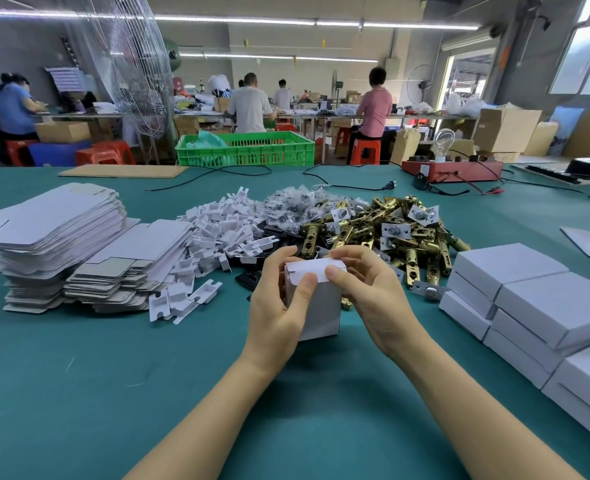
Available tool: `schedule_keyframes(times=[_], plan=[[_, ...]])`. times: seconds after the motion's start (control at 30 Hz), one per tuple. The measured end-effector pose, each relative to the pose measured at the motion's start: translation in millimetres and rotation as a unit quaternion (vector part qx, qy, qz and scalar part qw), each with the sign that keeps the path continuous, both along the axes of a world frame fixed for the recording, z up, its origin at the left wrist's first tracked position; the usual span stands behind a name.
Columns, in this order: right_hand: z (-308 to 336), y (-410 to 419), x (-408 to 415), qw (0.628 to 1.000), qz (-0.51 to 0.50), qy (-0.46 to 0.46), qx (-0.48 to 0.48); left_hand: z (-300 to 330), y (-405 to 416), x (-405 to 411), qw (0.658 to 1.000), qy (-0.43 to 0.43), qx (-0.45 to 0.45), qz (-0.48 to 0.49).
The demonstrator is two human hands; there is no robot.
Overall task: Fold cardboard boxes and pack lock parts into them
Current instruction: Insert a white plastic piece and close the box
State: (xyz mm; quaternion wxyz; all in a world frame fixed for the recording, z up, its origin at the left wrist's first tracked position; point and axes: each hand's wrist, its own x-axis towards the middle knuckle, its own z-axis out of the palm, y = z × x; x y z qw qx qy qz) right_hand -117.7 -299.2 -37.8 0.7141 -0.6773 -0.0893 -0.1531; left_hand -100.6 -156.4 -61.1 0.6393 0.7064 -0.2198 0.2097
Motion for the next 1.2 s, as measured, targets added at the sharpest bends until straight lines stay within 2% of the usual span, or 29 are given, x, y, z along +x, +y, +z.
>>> schedule_keyframes(times=[0.3,0.7,1.2], plan=[[3.7,4.8,-2.7,0.998,-0.015,-0.045,-0.036,4.0,-1.1,1.2,1.000,-0.016,-0.020,0.006],[2.4,3.8,-2.0,0.998,-0.010,-0.053,-0.031,3.0,0.0,1.5,0.999,-0.012,-0.036,-0.029],[0.9,5.8,-3.8,0.998,-0.032,-0.049,0.018,-0.7,2.1,3.4,0.999,-0.040,-0.023,-0.023]])
